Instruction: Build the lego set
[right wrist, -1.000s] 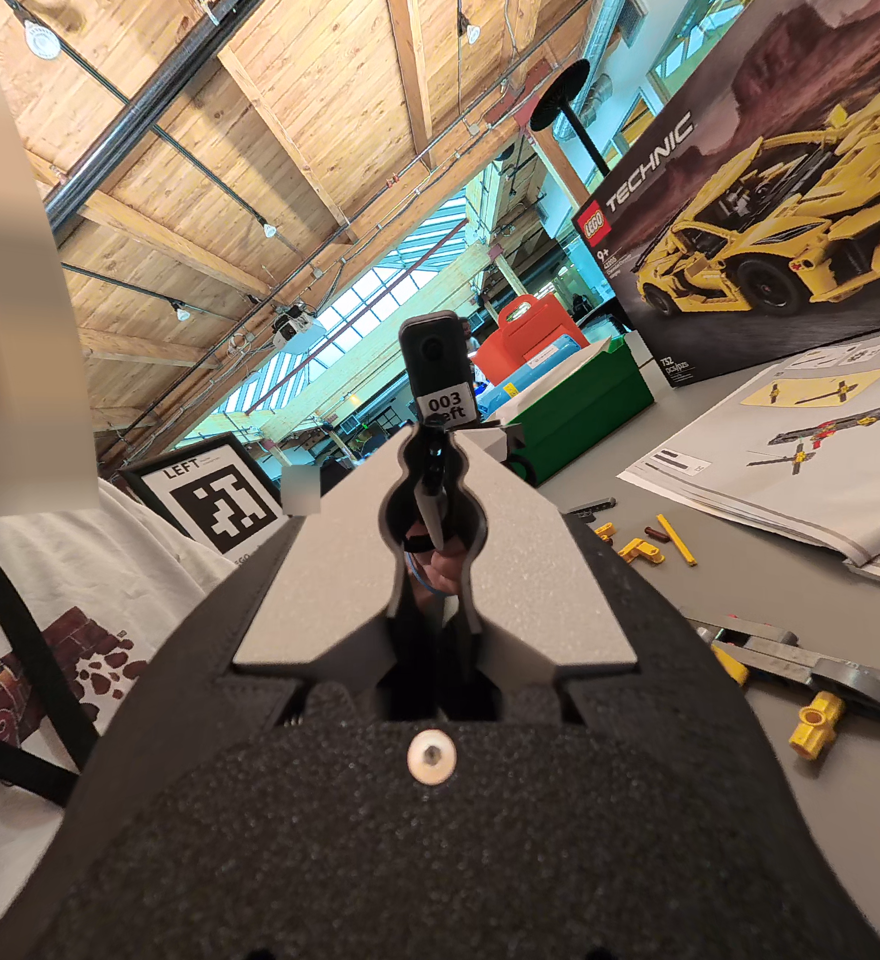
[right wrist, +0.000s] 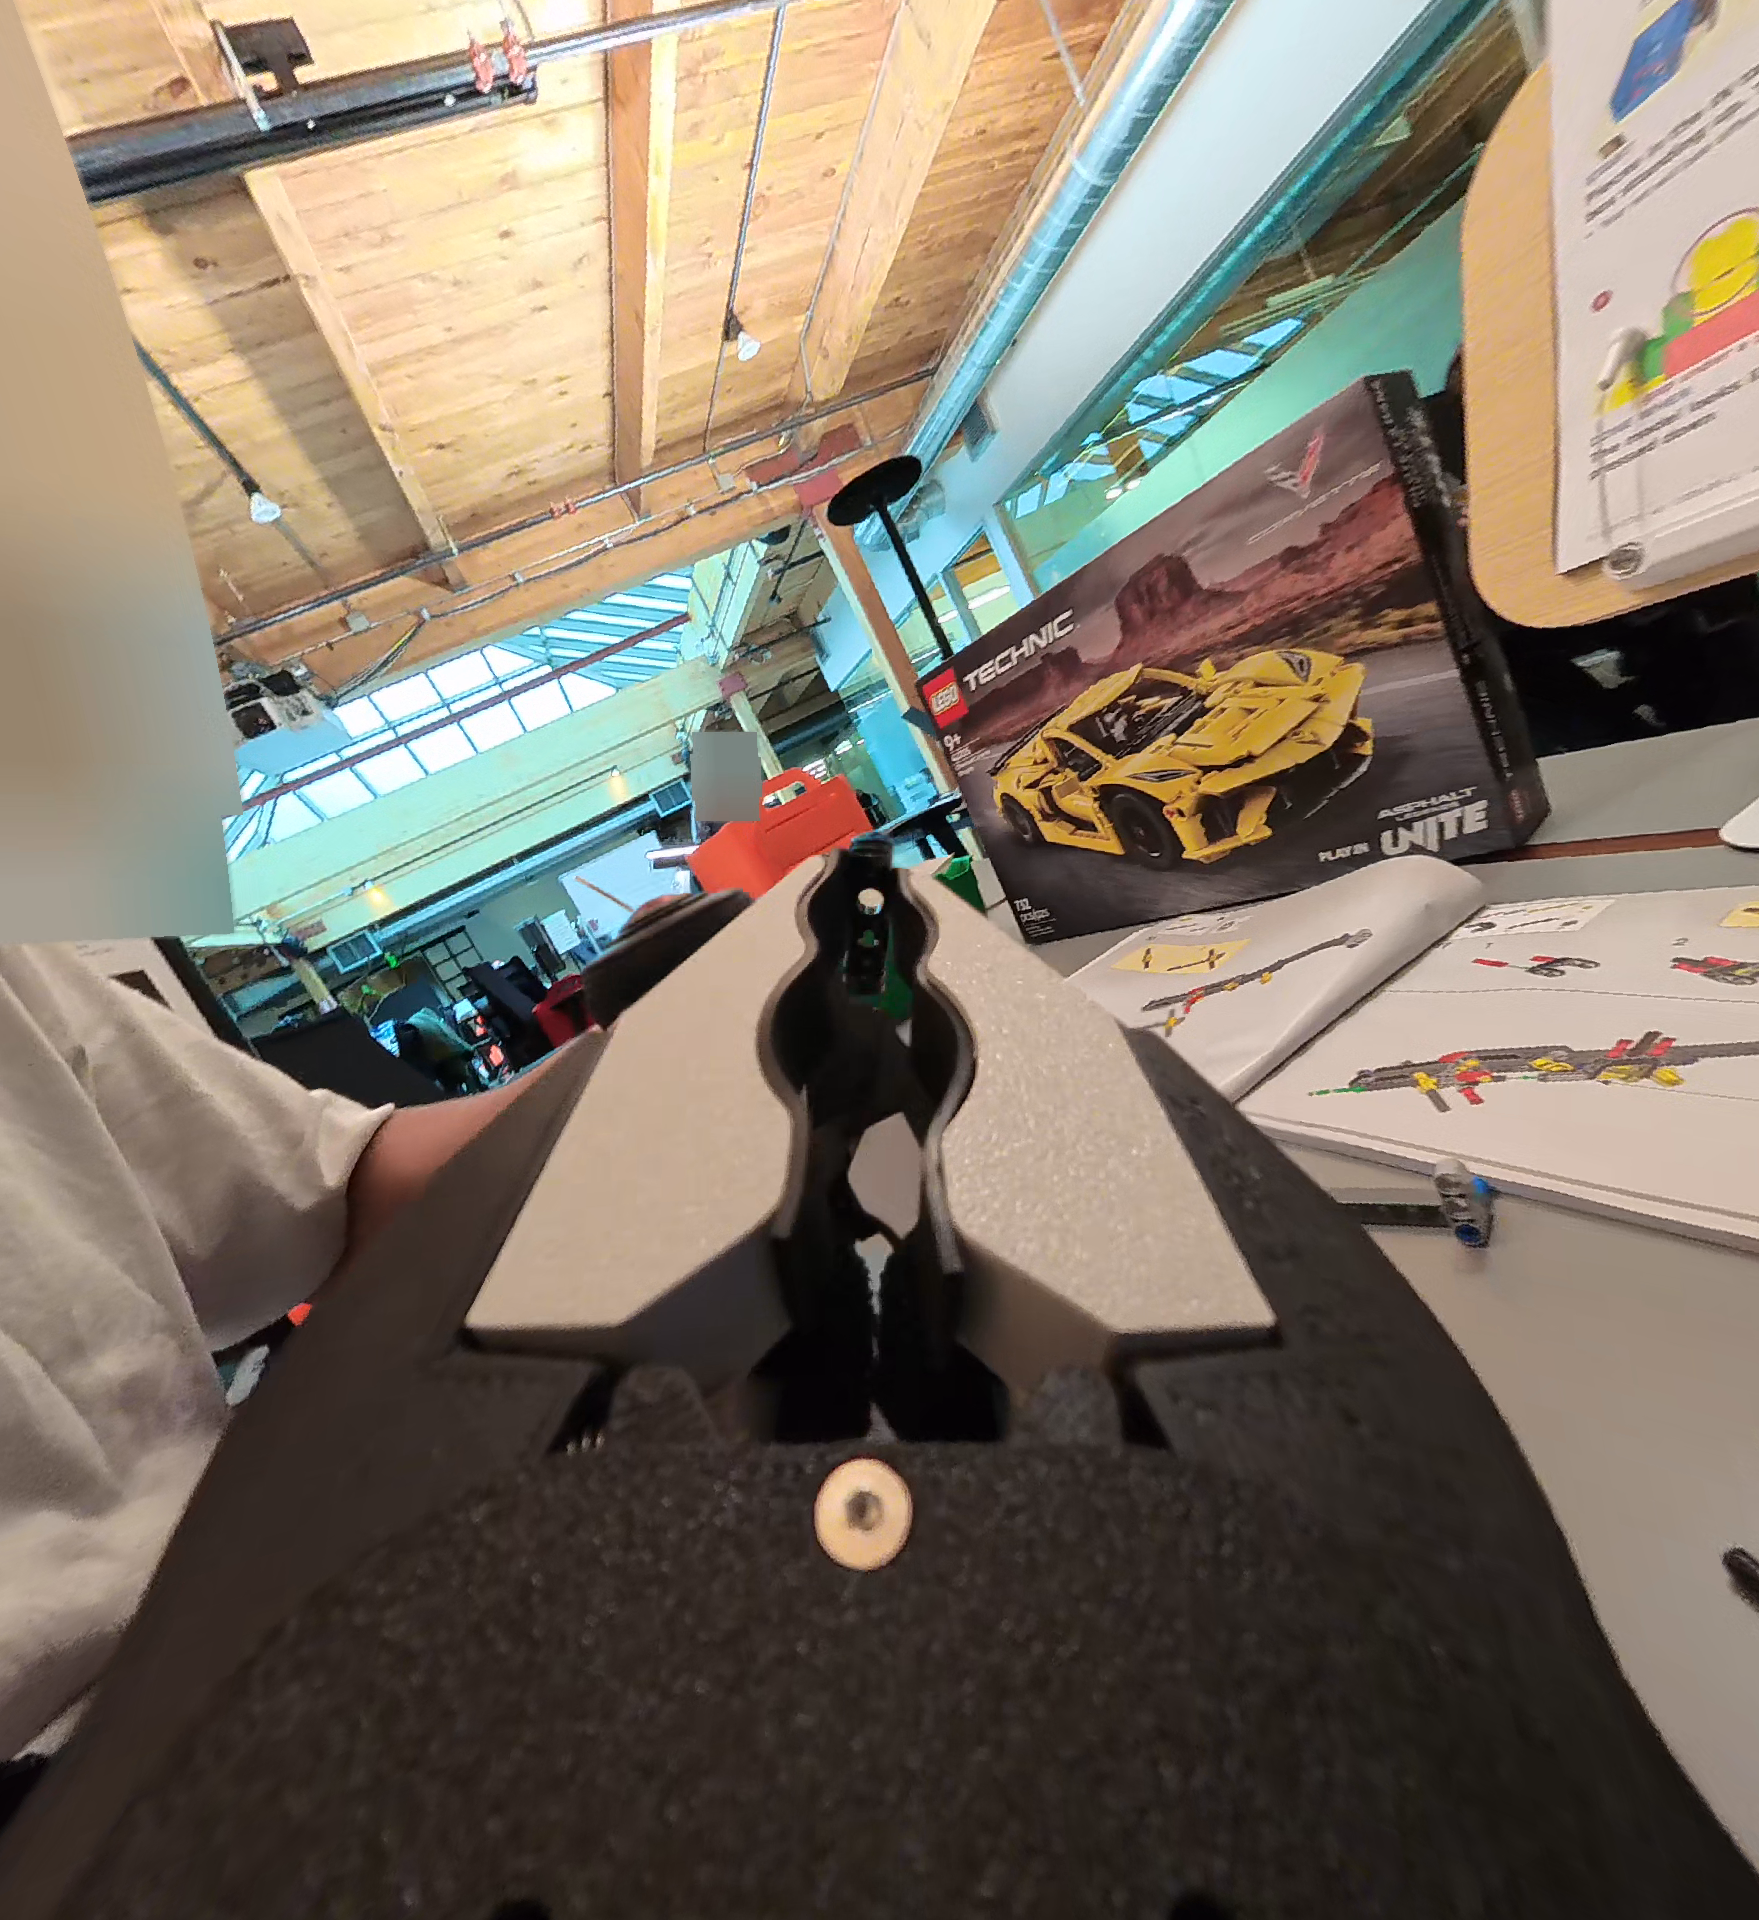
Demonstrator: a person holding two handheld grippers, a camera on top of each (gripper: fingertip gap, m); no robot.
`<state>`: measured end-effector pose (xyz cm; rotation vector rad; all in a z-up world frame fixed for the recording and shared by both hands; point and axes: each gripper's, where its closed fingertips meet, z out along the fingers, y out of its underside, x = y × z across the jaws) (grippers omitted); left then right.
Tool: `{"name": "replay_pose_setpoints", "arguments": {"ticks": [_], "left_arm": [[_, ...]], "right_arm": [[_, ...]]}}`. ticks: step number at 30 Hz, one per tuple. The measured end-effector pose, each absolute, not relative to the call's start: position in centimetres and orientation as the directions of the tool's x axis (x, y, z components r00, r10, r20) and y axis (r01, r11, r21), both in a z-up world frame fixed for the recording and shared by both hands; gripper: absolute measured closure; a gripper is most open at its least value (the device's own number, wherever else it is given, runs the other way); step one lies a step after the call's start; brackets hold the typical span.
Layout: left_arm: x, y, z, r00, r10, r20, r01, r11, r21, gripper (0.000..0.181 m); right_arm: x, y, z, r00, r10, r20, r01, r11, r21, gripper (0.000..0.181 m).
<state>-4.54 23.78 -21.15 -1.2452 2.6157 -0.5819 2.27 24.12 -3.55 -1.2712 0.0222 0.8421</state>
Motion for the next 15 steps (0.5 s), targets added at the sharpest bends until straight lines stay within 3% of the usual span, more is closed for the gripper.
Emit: {"name": "replay_pose_setpoints", "arguments": {"ticks": [3, 4, 6, 8, 9, 11, 13, 15], "left_arm": [[-4.1, 25.2, -21.0, -0.589, -0.806, -0.063, -0.715, 0.556, -0.423, 0.179], [-3.3, 26.1, -20.1, -0.535, -0.837, -0.109, -0.711, 0.517, -0.477, 0.179], [-1.2, 28.4, -16.3, -0.309, -0.951, -0.029, -0.684, 0.243, -0.688, 0.179], [0.0, 31.0, -10.8, -0.099, -0.951, 0.292, -0.477, -0.212, -0.853, 0.179], [0.0, 31.7, -8.0, -0.095, -0.861, 0.5, -0.329, -0.447, -0.832, 0.179], [-0.6, 32.7, -4.1, -0.22, -0.576, 0.788, -0.112, -0.787, -0.606, 0.18], [-1.0, 32.9, -3.1, -0.316, -0.355, 0.88, -0.045, -0.921, -0.388, 0.179], [-1.2, 32.2, -2.7, -0.369, -0.243, 0.897, -0.027, -0.962, -0.271, 0.179]], "right_arm": [[3.1, 24.4, -4.1, 0.703, 0.509, -0.497, -0.591, 0.03, -0.806, 0.175], [3.3, 24.5, -4.3, 0.697, 0.502, -0.512, -0.602, 0.02, -0.799, 0.176], [3.4, 24.8, -4.6, 0.686, 0.493, -0.535, -0.617, 0.005, -0.787, 0.176], [2.8, 25.4, -4.7, 0.71, 0.476, -0.518, -0.589, 0.0, -0.808, 0.176], [2.1, 25.9, -4.7, 0.757, 0.453, -0.471, -0.534, 0.014, -0.845, 0.176], [0.8, 26.8, -3.9, 0.906, 0.344, -0.248, -0.3, 0.108, -0.948, 0.175], [-0.6, 27.6, -2.6, 0.975, 0.22, -0.012, -0.056, 0.196, -0.979, 0.175], [-1.5, 28.4, -2.6, 0.98, 0.106, 0.166, 0.143, 0.194, -0.97, 0.175]]}}
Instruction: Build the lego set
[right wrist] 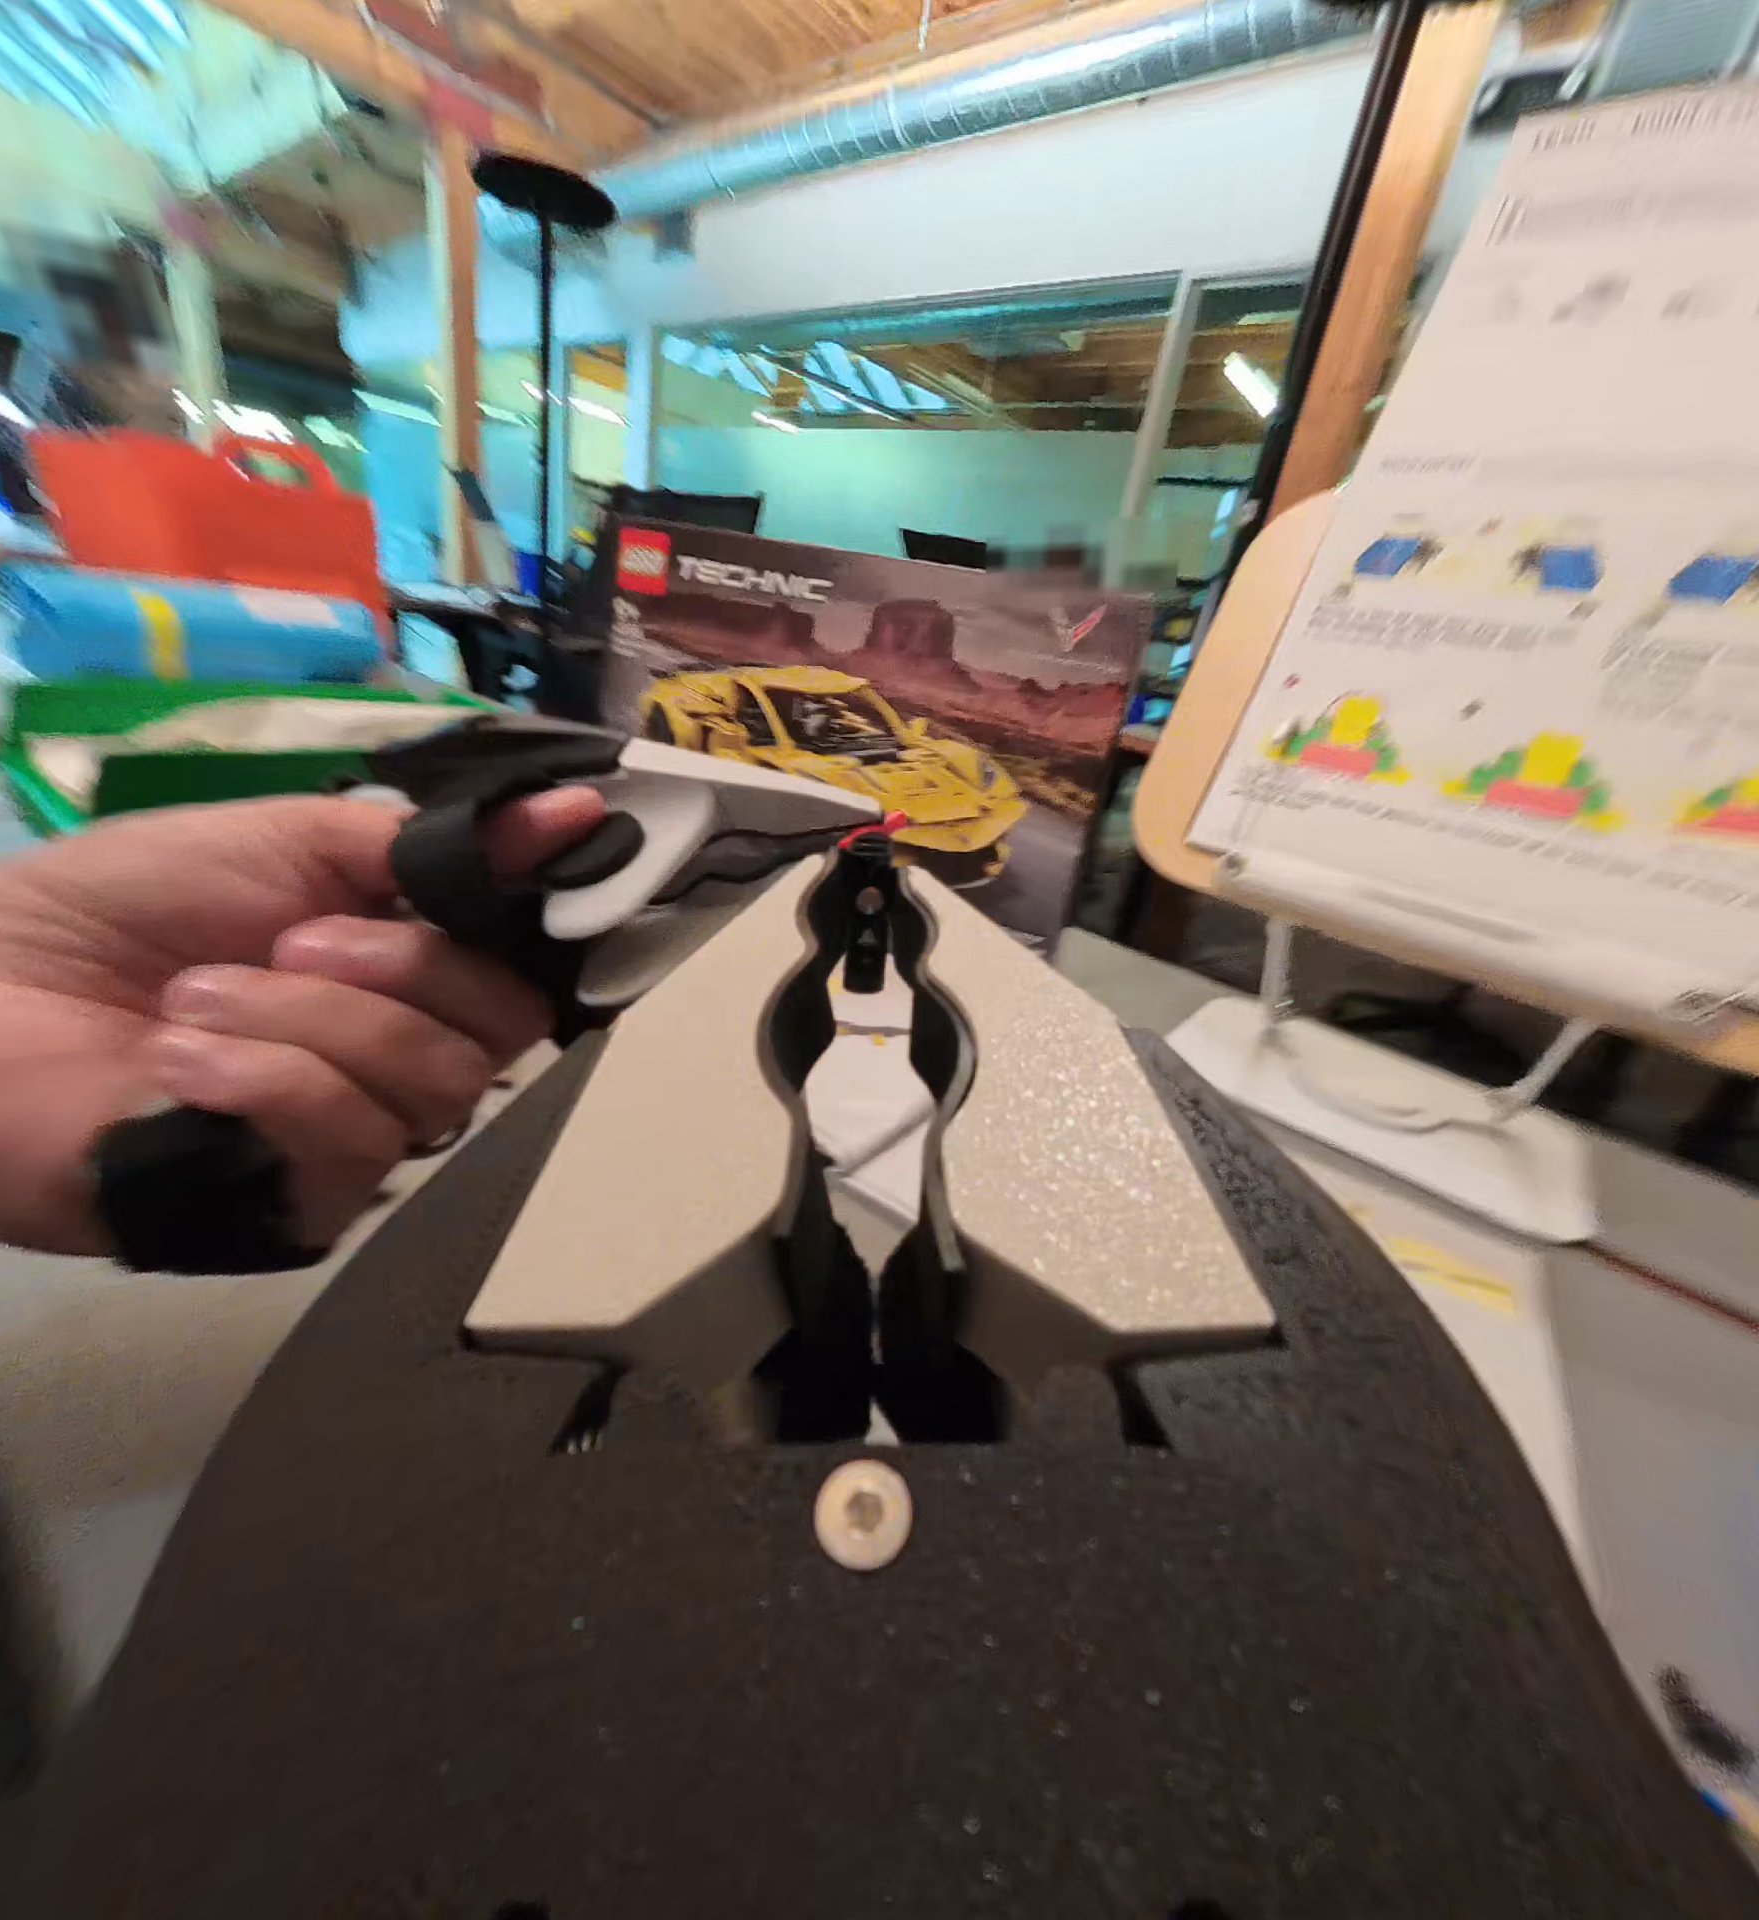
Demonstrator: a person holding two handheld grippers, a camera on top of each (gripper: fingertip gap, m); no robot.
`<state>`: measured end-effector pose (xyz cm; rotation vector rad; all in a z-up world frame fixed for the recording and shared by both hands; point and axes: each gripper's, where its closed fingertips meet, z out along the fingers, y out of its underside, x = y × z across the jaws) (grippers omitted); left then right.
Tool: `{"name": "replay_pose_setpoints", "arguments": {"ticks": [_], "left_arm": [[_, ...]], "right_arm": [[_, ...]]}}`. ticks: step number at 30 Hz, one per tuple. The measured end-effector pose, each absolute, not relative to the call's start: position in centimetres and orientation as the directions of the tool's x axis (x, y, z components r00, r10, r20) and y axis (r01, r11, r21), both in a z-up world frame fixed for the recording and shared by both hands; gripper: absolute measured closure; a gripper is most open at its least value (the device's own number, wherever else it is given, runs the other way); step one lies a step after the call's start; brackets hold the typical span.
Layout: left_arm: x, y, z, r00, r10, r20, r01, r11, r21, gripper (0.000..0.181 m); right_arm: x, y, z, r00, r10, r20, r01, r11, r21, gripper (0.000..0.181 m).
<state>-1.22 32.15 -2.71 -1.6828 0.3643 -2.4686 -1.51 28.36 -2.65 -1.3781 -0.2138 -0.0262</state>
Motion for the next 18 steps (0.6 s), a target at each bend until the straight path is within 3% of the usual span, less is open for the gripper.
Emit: {"name": "replay_pose_setpoints", "arguments": {"ticks": [4, 7, 18], "left_arm": [[-1.8, 31.0, -1.8, -0.408, -0.178, 0.896, 0.015, -0.982, -0.188, 0.179], [-2.0, 30.5, -1.9, -0.384, -0.196, 0.902, 0.048, -0.98, -0.193, 0.18], [-1.8, 29.8, -2.7, -0.357, -0.149, 0.922, 0.052, -0.989, -0.14, 0.18]], "right_arm": [[-2.1, 28.7, -3.0, 0.921, -0.046, 0.386, 0.388, 0.159, -0.908, 0.175], [-2.1, 28.9, -3.3, 0.871, -0.107, 0.479, 0.49, 0.126, -0.863, 0.175], [-2.7, 28.9, -3.5, 0.77, -0.173, 0.615, 0.634, 0.097, -0.767, 0.175]]}}
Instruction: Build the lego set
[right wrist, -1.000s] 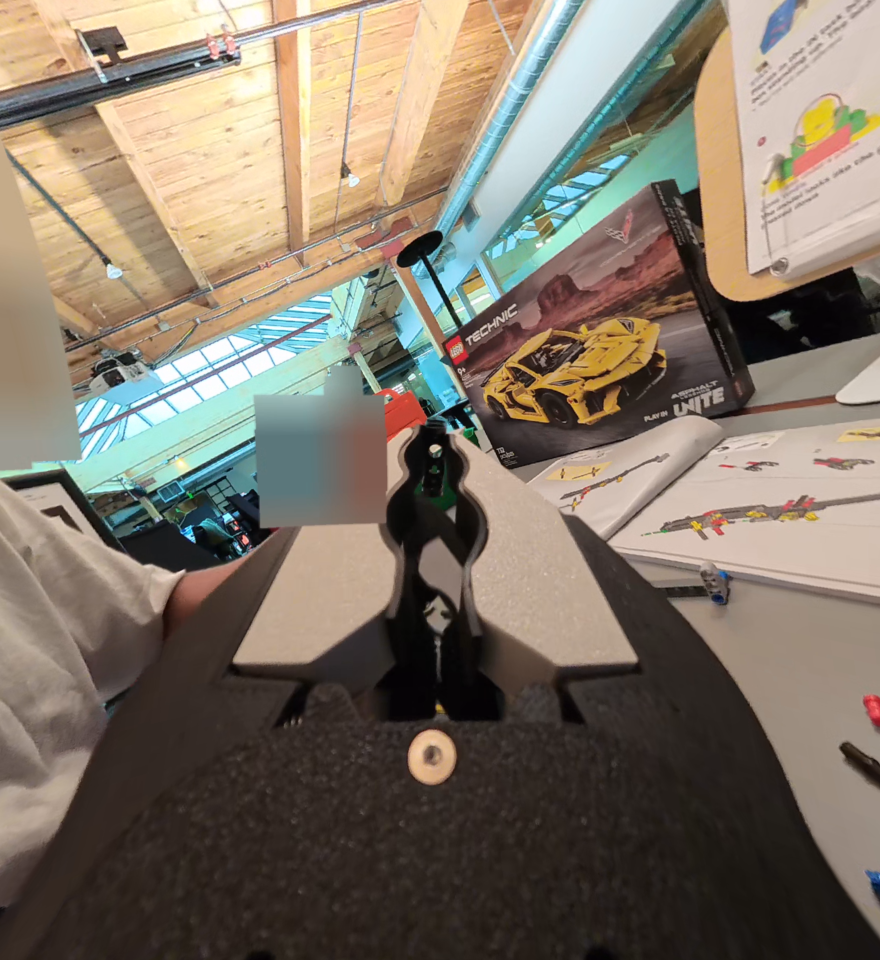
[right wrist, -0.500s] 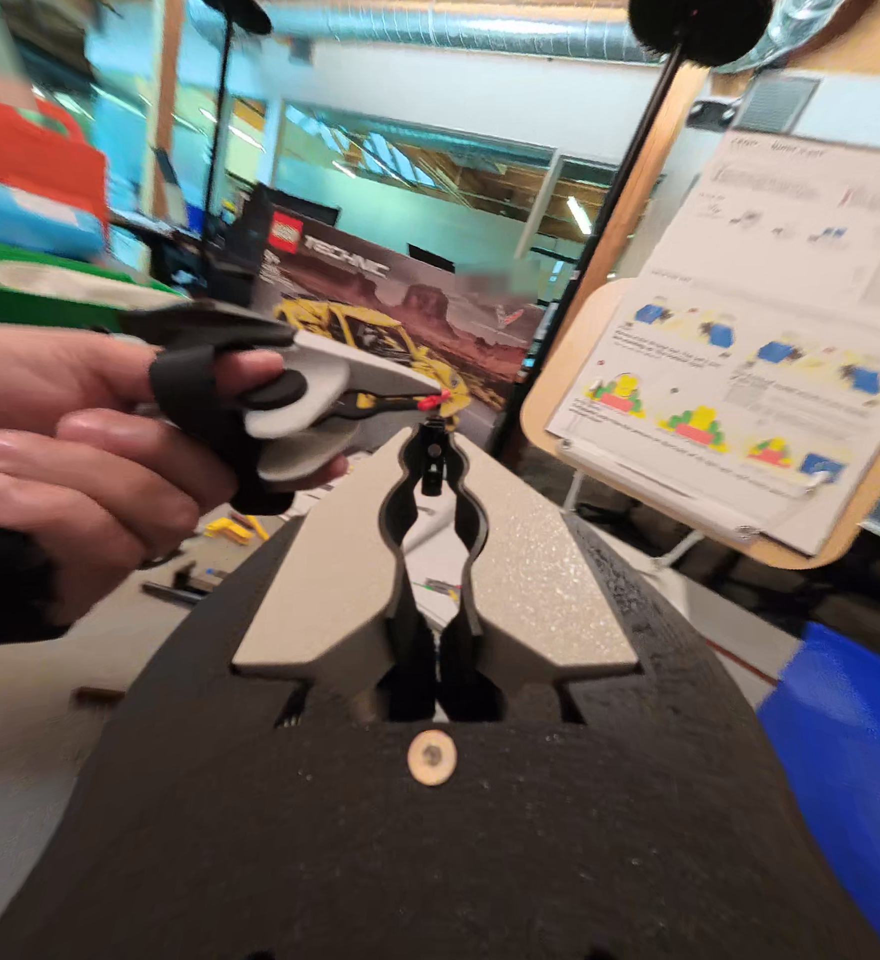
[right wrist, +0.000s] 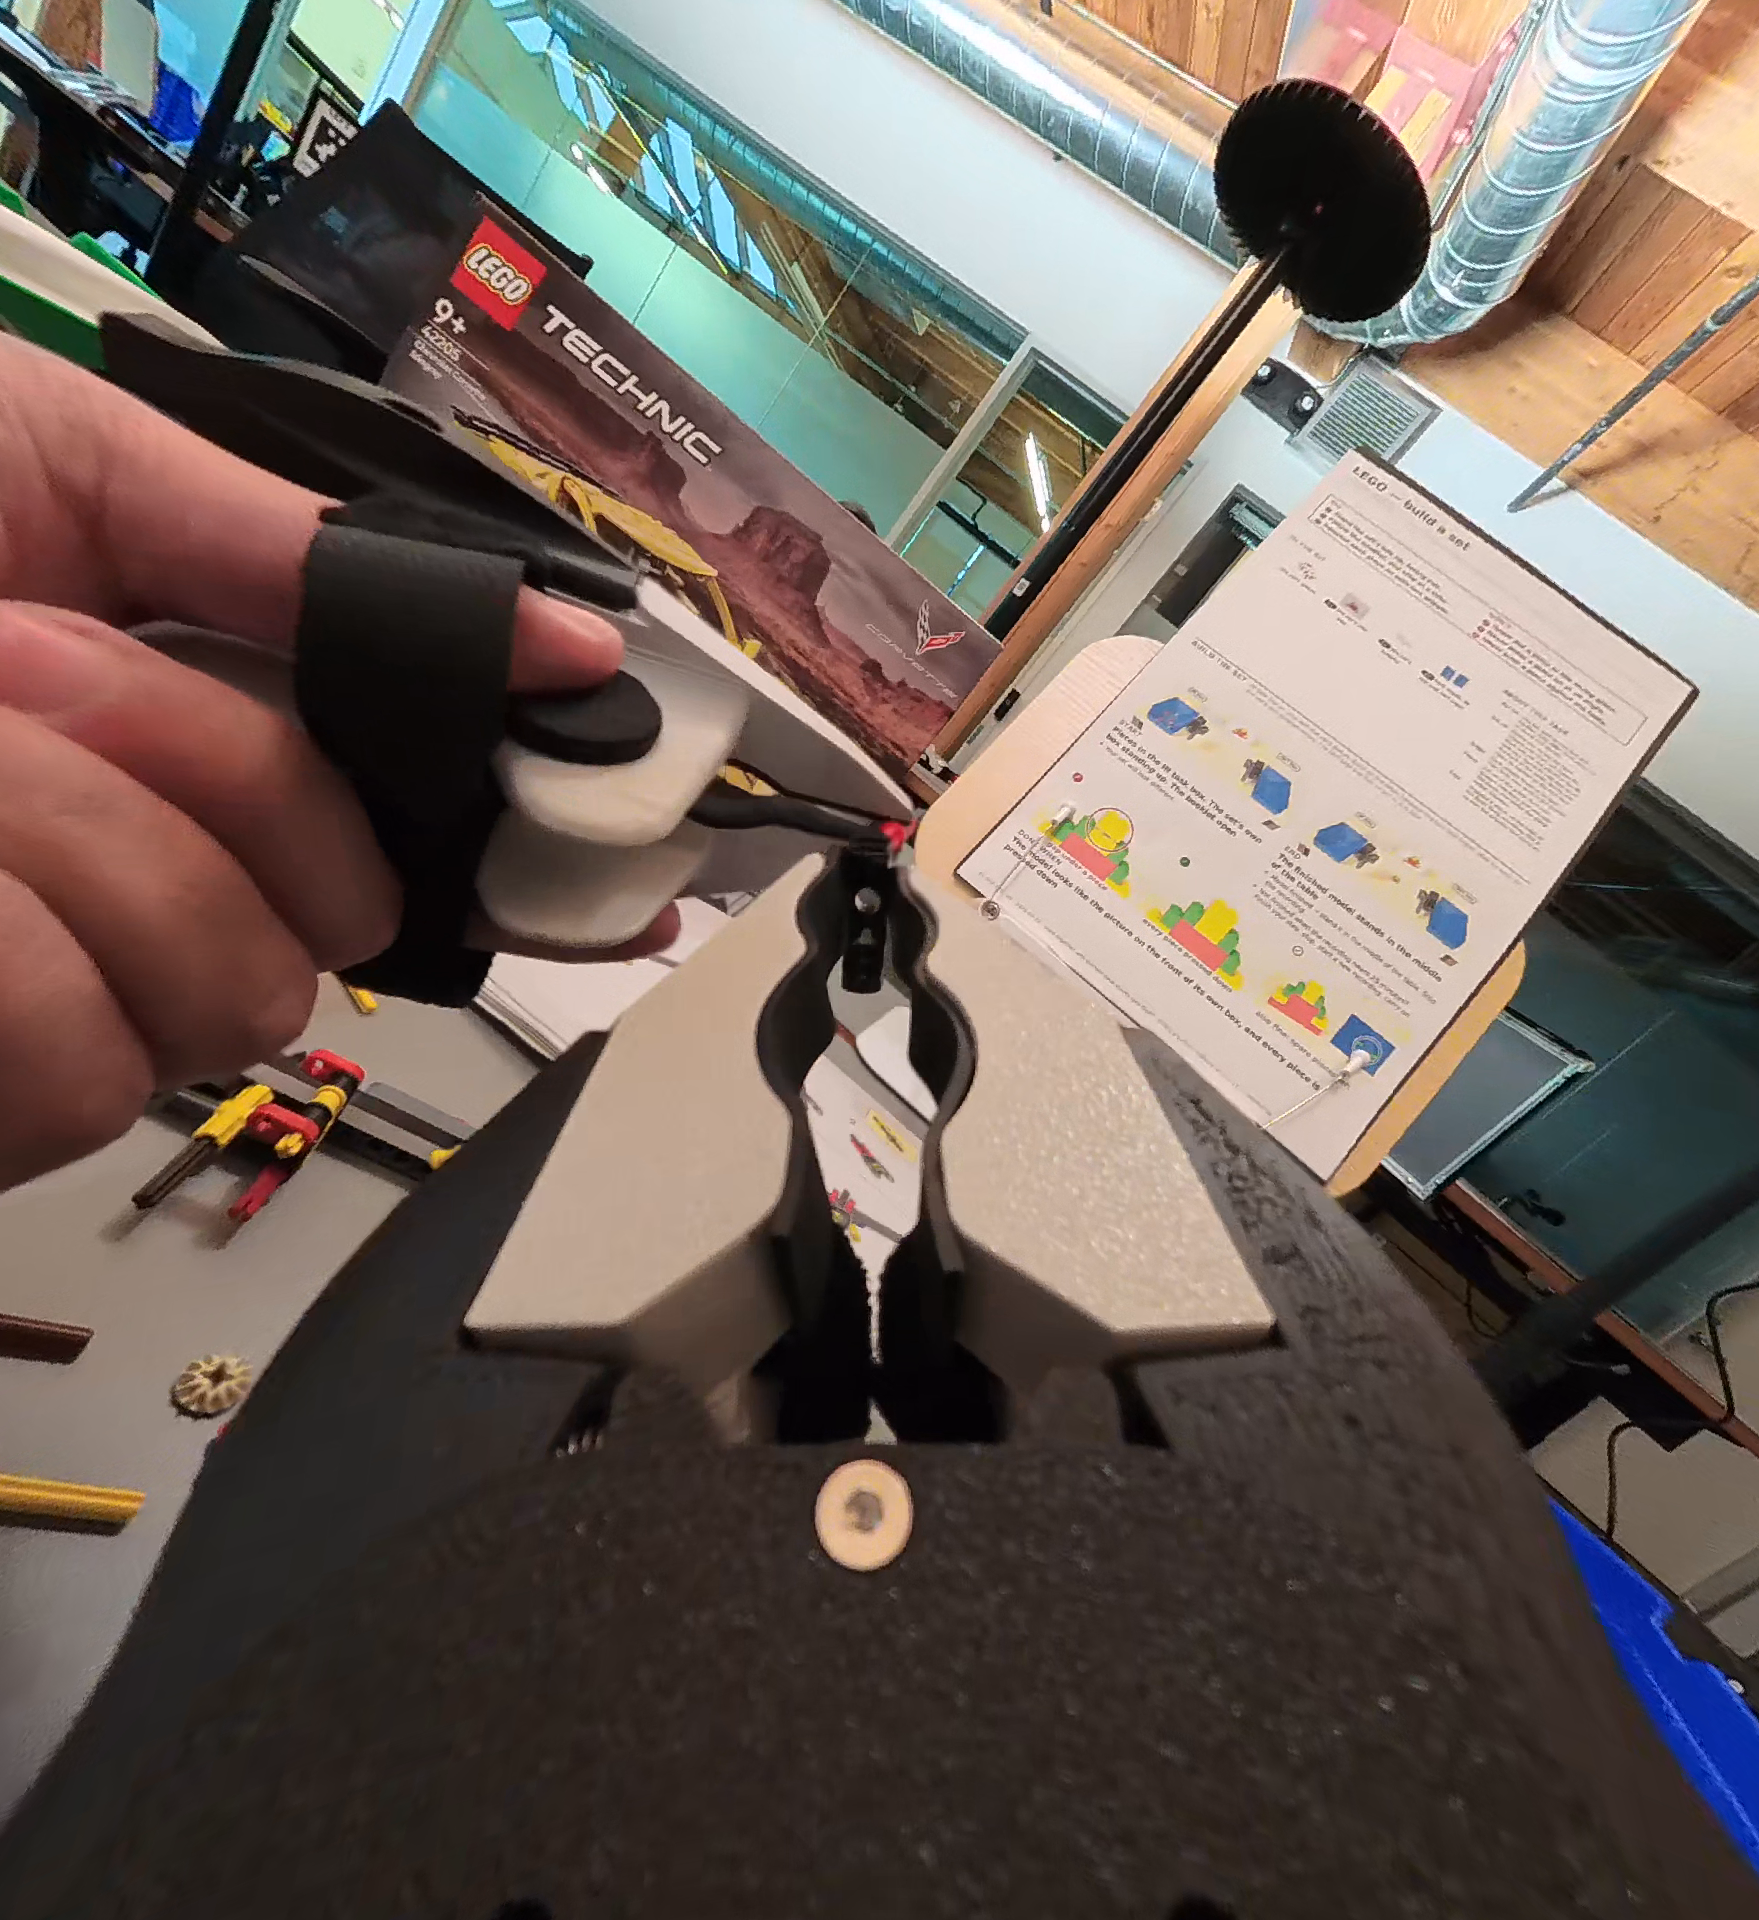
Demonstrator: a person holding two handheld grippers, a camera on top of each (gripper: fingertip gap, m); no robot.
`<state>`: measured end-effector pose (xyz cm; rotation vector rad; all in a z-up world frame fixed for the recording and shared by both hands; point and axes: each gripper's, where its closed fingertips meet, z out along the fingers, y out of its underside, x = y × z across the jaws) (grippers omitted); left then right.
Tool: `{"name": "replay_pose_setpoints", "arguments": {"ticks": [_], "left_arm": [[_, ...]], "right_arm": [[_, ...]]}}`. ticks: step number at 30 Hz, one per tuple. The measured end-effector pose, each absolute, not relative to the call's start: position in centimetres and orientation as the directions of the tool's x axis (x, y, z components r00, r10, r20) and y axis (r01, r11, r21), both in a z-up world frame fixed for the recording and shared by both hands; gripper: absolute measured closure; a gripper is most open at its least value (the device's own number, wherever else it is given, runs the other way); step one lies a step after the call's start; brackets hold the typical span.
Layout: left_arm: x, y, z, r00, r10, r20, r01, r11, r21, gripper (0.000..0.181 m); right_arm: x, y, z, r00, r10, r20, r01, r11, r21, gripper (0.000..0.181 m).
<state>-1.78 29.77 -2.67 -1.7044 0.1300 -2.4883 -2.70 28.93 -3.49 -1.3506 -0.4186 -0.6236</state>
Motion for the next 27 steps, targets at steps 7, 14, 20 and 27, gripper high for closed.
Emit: {"name": "replay_pose_setpoints", "arguments": {"ticks": [7, 14, 20, 27], "left_arm": [[-1.74, 29.84, -3.01, -0.357, -0.135, 0.924, 0.062, -0.991, -0.121, 0.18], [-1.57, 29.84, -3.28, -0.356, -0.111, 0.928, 0.065, -0.993, -0.093, 0.18], [-1.79, 29.78, -3.13, -0.384, -0.081, 0.92, 0.108, -0.993, -0.042, 0.18], [-2.13, 29.88, -3.55, -0.317, -0.231, 0.92, 0.267, -0.952, -0.147, 0.18]], "right_arm": [[-2.3, 29.09, -3.73, 0.78, -0.165, 0.603, 0.621, 0.085, -0.78, 0.175], [-2.24, 29.14, -3.93, 0.771, -0.169, 0.614, 0.631, 0.074, -0.772, 0.175], [-2.36, 29.04, -3.79, 0.752, -0.195, 0.629, 0.651, 0.07, -0.756, 0.175], [-2.42, 29.01, -4.0, 0.761, -0.205, 0.616, 0.637, 0.054, -0.769, 0.175]]}}
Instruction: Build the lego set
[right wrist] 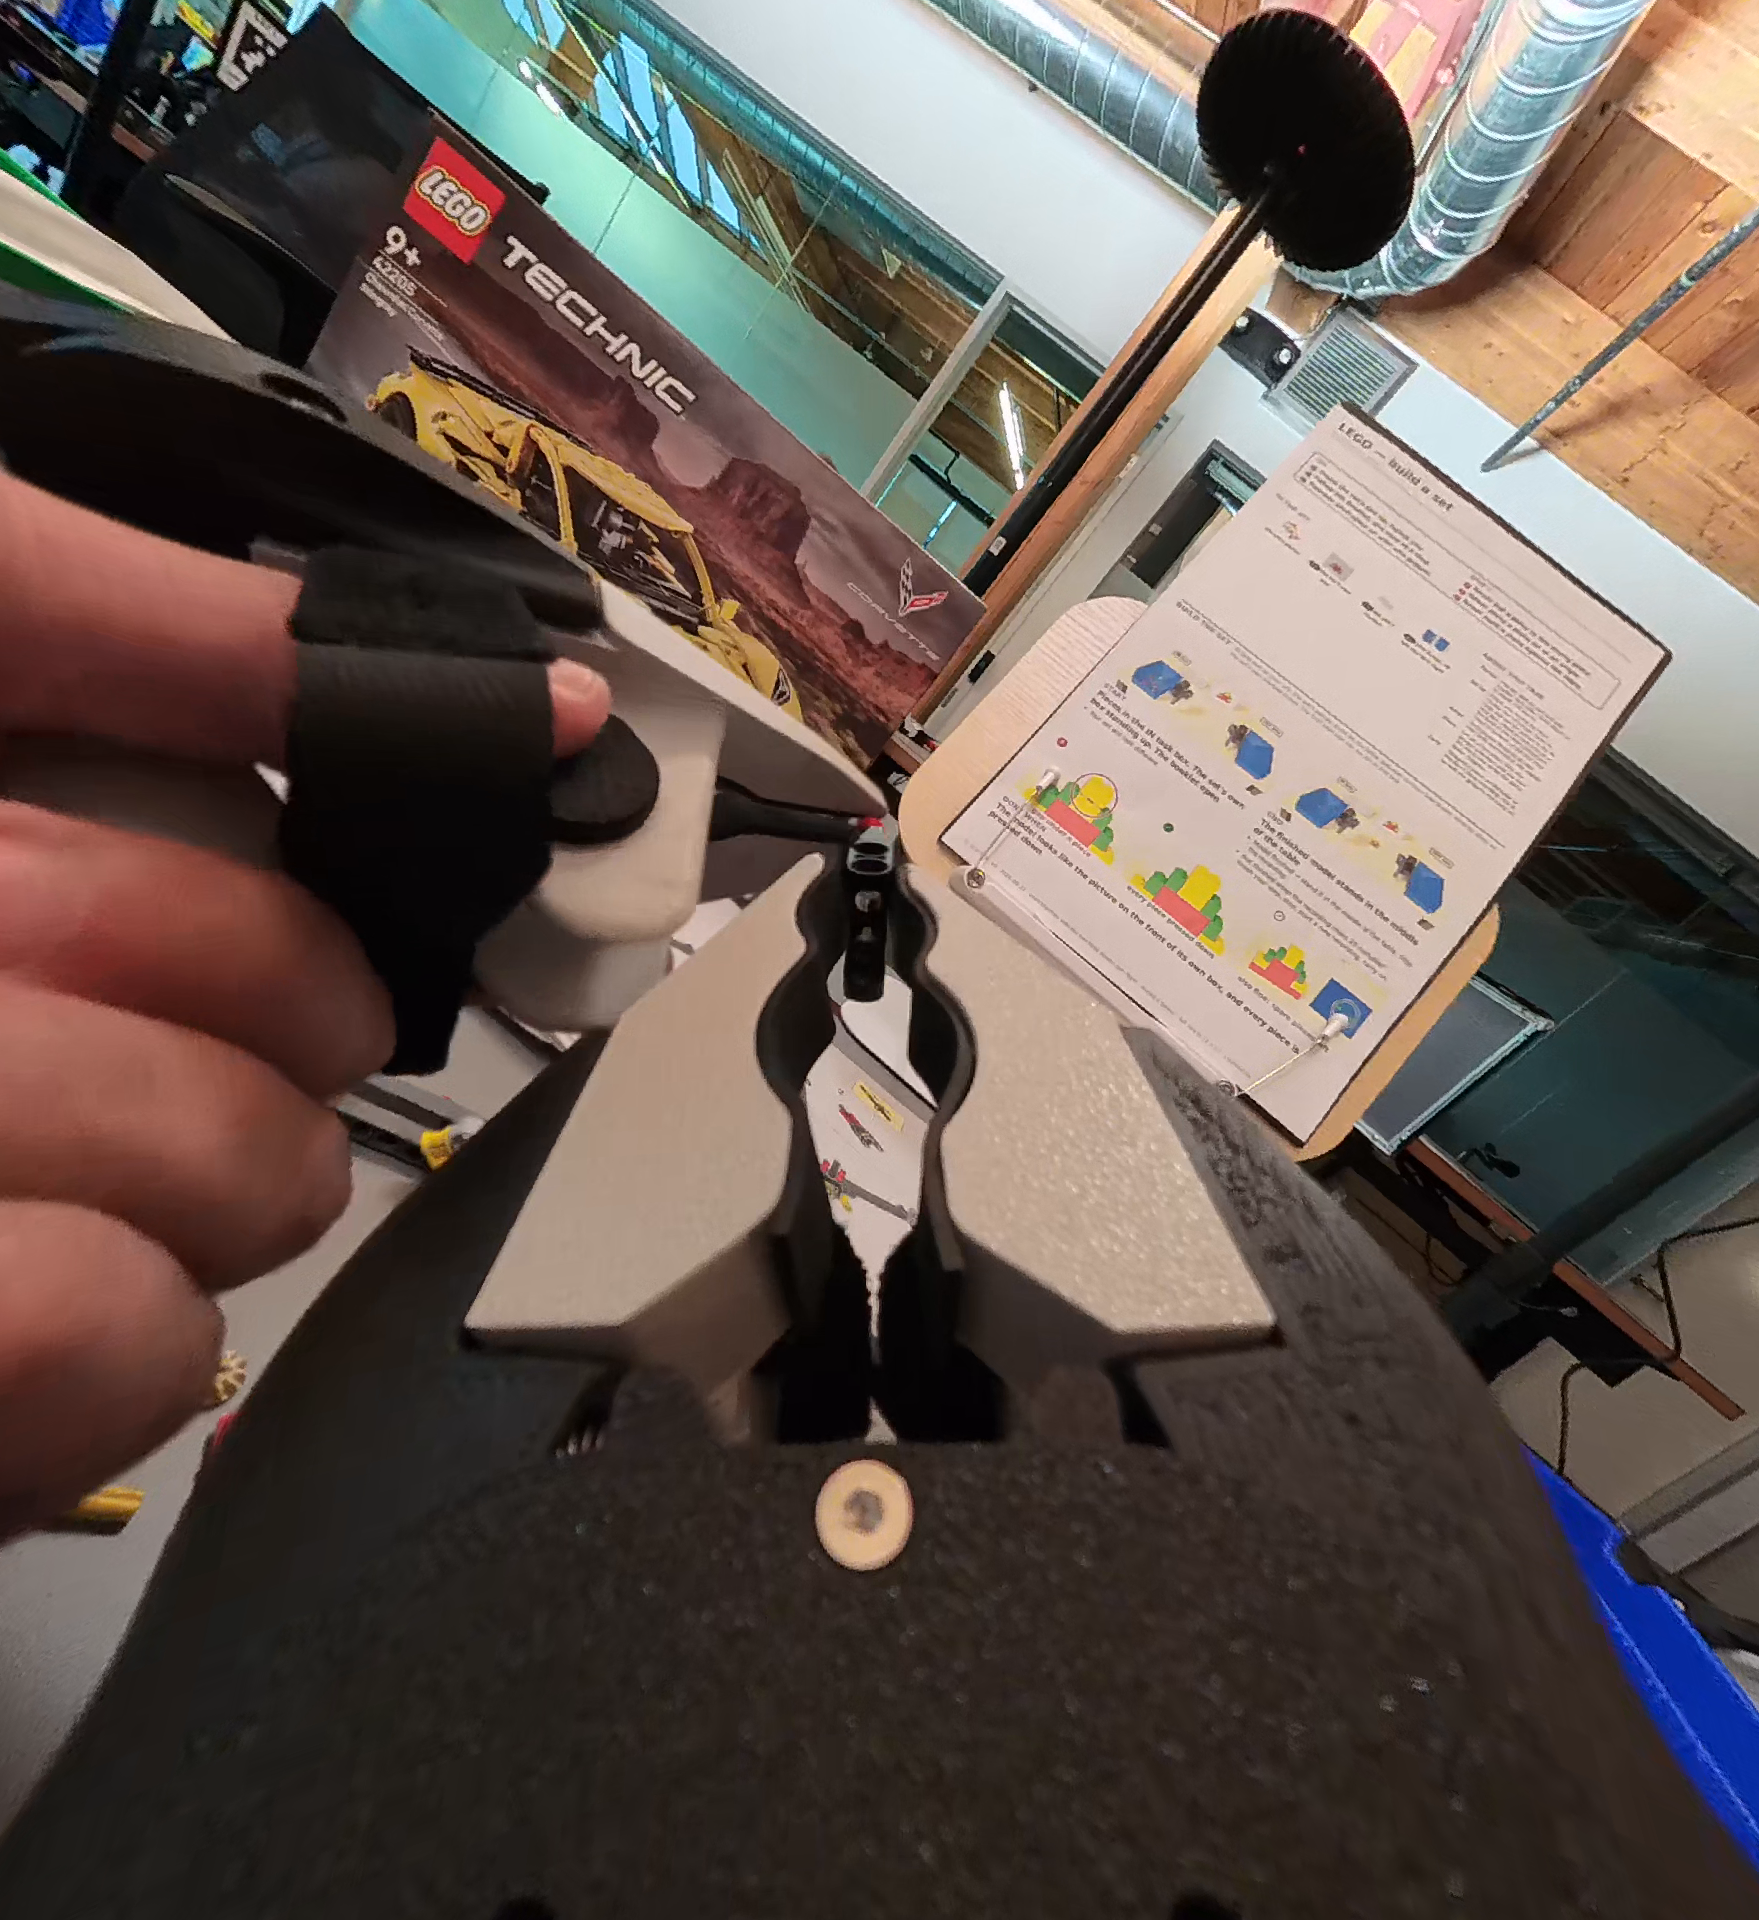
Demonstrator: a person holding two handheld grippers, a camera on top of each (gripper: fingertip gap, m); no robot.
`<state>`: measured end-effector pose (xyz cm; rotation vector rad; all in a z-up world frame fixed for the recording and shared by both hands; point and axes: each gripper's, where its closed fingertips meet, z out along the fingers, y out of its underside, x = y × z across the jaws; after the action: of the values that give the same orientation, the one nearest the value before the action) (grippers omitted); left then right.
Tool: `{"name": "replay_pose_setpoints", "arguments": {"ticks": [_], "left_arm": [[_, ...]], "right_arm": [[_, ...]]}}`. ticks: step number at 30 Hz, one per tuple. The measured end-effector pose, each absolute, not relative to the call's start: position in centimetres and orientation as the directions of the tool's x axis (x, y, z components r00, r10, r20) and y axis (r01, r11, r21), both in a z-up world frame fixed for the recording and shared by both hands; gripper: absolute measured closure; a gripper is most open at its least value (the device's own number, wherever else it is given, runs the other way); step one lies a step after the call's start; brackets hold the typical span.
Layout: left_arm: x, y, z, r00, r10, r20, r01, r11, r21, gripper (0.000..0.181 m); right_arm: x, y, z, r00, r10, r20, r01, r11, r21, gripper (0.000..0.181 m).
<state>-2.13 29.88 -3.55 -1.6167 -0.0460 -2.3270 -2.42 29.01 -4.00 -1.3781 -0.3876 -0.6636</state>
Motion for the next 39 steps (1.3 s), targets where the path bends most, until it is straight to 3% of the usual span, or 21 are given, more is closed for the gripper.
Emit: {"name": "replay_pose_setpoints", "arguments": {"ticks": [4, 14, 20, 24, 36, 39], "left_arm": [[-1.8, 29.7, -3.2, -0.311, -0.275, 0.91, 0.33, -0.929, -0.167, 0.18], [-1.4, 29.5, -4.3, -0.269, -0.355, 0.895, 0.201, -0.93, -0.308, 0.18], [-1.7, 29.7, -4.8, -0.248, -0.329, 0.911, 0.14, -0.943, -0.302, 0.18], [-2.2, 30.0, -5.0, -0.212, -0.297, 0.931, 0.193, -0.947, -0.258, 0.18], [-2.2, 30.1, -5.7, -0.176, -0.325, 0.929, 0.084, -0.946, -0.315, 0.18], [-2.2, 30.1, -5.5, -0.186, -0.353, 0.917, 0.069, -0.936, -0.346, 0.18]], "right_arm": [[-1.6, 28.9, -3.7, 0.784, -0.227, 0.578, 0.603, 0.055, -0.796, 0.175], [-1.8, 29.0, -4.9, 0.828, -0.135, 0.544, 0.555, 0.053, -0.83, 0.175], [-2.1, 29.2, -5.5, 0.821, -0.117, 0.559, 0.566, 0.04, -0.823, 0.175], [-2.3, 29.5, -5.5, 0.802, -0.136, 0.582, 0.59, 0.027, -0.807, 0.175], [-2.4, 29.8, -6.4, 0.837, -0.058, 0.544, 0.546, 0.027, -0.837, 0.175], [-2.5, 29.7, -6.1, 0.887, -0.015, 0.461, 0.461, 0.061, -0.885, 0.175]]}}
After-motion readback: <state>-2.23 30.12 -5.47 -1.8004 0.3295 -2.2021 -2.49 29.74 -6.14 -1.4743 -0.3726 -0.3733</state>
